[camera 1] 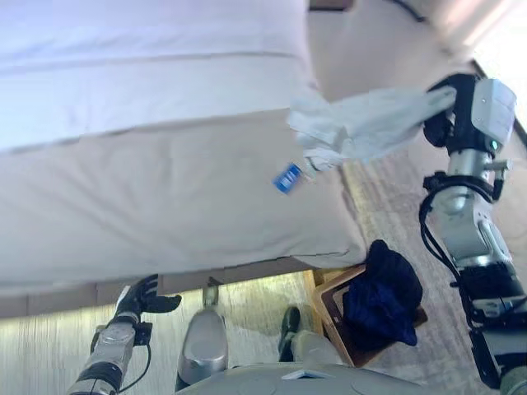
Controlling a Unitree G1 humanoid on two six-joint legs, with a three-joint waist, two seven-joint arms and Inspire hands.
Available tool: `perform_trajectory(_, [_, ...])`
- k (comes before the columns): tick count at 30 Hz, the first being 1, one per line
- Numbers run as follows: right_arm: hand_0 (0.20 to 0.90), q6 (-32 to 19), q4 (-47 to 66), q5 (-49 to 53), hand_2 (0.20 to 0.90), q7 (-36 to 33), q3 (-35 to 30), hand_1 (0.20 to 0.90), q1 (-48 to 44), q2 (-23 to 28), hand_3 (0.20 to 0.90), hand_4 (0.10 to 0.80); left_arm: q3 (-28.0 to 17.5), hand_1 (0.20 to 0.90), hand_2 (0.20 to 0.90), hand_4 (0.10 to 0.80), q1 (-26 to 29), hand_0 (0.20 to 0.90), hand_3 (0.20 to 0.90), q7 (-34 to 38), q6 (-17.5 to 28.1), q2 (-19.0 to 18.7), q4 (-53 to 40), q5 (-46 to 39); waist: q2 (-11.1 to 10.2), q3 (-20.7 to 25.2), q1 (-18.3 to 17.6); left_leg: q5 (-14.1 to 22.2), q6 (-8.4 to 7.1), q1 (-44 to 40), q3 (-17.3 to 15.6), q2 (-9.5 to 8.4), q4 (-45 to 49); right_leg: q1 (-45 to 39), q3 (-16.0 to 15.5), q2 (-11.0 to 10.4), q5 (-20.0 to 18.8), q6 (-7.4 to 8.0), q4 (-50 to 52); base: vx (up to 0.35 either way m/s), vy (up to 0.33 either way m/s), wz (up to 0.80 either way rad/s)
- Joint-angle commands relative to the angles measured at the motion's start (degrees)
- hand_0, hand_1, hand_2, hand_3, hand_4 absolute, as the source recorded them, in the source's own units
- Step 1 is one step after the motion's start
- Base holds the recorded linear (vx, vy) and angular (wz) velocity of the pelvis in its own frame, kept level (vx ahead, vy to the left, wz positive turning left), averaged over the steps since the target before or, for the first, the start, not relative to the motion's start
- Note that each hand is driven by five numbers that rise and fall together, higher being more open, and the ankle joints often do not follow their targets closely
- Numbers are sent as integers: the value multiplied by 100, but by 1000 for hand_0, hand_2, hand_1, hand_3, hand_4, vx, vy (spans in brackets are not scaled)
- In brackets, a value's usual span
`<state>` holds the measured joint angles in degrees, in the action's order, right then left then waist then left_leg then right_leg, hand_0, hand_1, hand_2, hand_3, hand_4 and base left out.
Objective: Pick up the clothes from the bed and place them into the basket
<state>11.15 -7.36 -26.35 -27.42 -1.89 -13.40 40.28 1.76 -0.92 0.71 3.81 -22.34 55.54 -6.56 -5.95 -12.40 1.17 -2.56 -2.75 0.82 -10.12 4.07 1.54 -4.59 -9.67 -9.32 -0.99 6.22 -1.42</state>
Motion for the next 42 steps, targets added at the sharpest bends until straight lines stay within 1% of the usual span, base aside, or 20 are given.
perform_trajectory(1, [300,-276,115,417,300,-386,-505,300,137,443,200,100,420,900,900,800,-84,900,900,-82,199,175,272,325,346,664,-182,584,382,-671,-188,-287,-627,127,-91,483,256,-128,242,13,-141,-54])
perform_trajectory(3, [300,-445,-123,953,300,-199,-803,300,582,159,200,100,494,900,900,800,-52,900,900,-147,195,289,273,430,367,734,-432,686,383,-877,-402,-292,-633,43,76,525,183,-127,77,39,-143,-50])
perform_trajectory(5, [300,-390,-219,1136,300,-127,-902,300,742,-13,200,100,522,900,900,800,-20,900,900,-234,219,339,283,576,372,771,-531,698,383,-935,-502,-293,-630,40,157,537,122,-132,15,39,-136,-51])
perform_trajectory(9, [300,-434,-506,1066,300,-138,-886,300,993,-316,200,100,696,900,900,800,-10,900,900,-310,242,409,349,739,415,781,-729,786,404,-1076,-647,-270,-537,40,336,568,99,-159,29,17,-149,-40])
perform_trajectory(13, [300,-313,-882,851,300,-234,-719,300,1092,-352,200,100,903,900,900,800,-31,900,900,-431,299,383,382,913,489,726,-861,897,417,-1125,-698,-221,-331,75,459,590,167,-191,180,17,-183,-20])
perform_trajectory(18, [300,10,-1581,1110,300,-468,-417,300,962,-250,200,100,1191,900,900,800,97,900,900,-529,337,299,350,877,646,527,-921,974,406,-962,-650,-145,-8,313,448,544,324,-259,561,-48,-145,-13])
perform_trajectory(21, [300,42,-2156,1472,300,-625,-222,300,635,-48,200,100,1440,900,900,800,385,900,900,-532,335,303,321,674,832,309,-937,955,360,-653,-564,-145,176,658,406,447,361,-296,774,-177,-52,-3])
perform_trajectory(25, [300,179,-2885,1796,300,-729,185,300,-280,375,200,100,1764,900,900,800,963,900,900,-390,481,426,209,271,1214,-255,-981,858,300,20,-418,-223,403,1328,451,336,389,-366,1030,-373,36,-2])
perform_trajectory(26, [300,206,-3190,1911,300,-773,437,300,-669,425,200,100,1835,900,900,800,1172,900,900,-312,505,459,133,150,1333,-471,-991,820,285,257,-378,-230,493,1561,470,311,400,-387,1136,-329,5,-10])
perform_trajectory(27, [300,233,-3240,1937,300,-776,493,300,-751,430,200,100,1846,900,900,800,1211,900,900,-298,498,466,110,136,1356,-508,-994,813,283,301,-369,-234,508,1608,473,308,404,-391,1158,-411,-42,-21])
perform_trajectory(28, [300,386,-3525,2079,300,-712,779,300,-1155,415,200,100,1951,900,900,800,1416,900,900,-196,464,472,-46,84,1461,-717,-1000,785,281,566,-348,-236,622,1902,506,289,424,-426,1297,-311,-46,-21])
perform_trajectory(29, [300,338,-3673,2179,300,-740,903,300,-1285,403,200,100,2009,900,900,800,1492,900,900,-161,463,460,-105,30,1503,-802,-998,762,282,676,-344,-236,672,2001,520,288,423,-445,1348,-402,-72,-32])
perform_trajectory(31, [300,263,-4090,2548,300,-756,1164,300,-1641,352,200,100,2122,900,900,800,1732,900,900,-147,547,396,-253,-107,1663,-1072,-998,715,299,997,-316,-259,874,2337,529,272,530,-525,1707,-198,-57,-32])
perform_trajectory(32, [300,180,-4275,2744,300,-778,1180,300,-1768,331,200,100,2177,900,900,800,1825,900,900,-171,594,359,-355,-196,1758,-1181,-990,828,278,1078,-241,-304,1003,2463,539,239,776,-524,2019,-74,-39,-19])
perform_trajectory(34, [300,55,-4644,2962,300,-772,1163,300,-2006,316,200,100,2251,900,900,800,1981,900,900,-196,669,319,-570,-383,1923,-1363,-943,836,290,1377,-165,-416,1286,2783,487,173,987,-610,2522,-77,-48,2])
perform_trajectory(37, [300,6,-4922,2978,300,-748,1142,300,-2150,327,200,100,2276,900,900,800,1994,900,900,-241,743,270,-727,-490,2037,-1471,-892,881,299,1609,-111,-514,1577,3007,422,96,1149,-670,2904,-41,-45,11])
perform_trajectory(38, [601,29,-5014,3027,601,-743,1143,601,-2208,336,551,451,2278,900,900,800,2000,900,900,-252,734,235,-799,-524,2073,-1516,-877,898,308,1682,-104,-543,1675,3093,412,75,1202,-696,3041,-17,-37,12])
perform_trajectory(39, [782,31,-5037,3044,782,-751,1143,782,-2222,342,763,663,2278,900,900,800,1998,900,900,-256,727,217,-839,-539,2085,-1531,-873,909,309,1719,-105,-553,1719,3129,404,65,1227,-705,3094,-14,-27,9])
perform_trajectory(40, [900,40,-5050,3058,900,-753,1143,900,-2229,345,900,800,2279,900,900,800,1995,900,900,-255,719,205,-864,-554,2093,-1538,-870,916,309,1741,-106,-559,1747,3151,399,59,1242,-710,3126,-24,-35,8])
perform_trajectory(42, [900,-11,-5249,3199,900,-721,1120,900,-2303,366,900,800,2275,900,900,800,1964,900,900,-270,708,103,-969,-637,2133,-1618,-848,966,320,1918,-107,-575,1966,3328,371,37,1353,-774,3383,-23,-42,10])
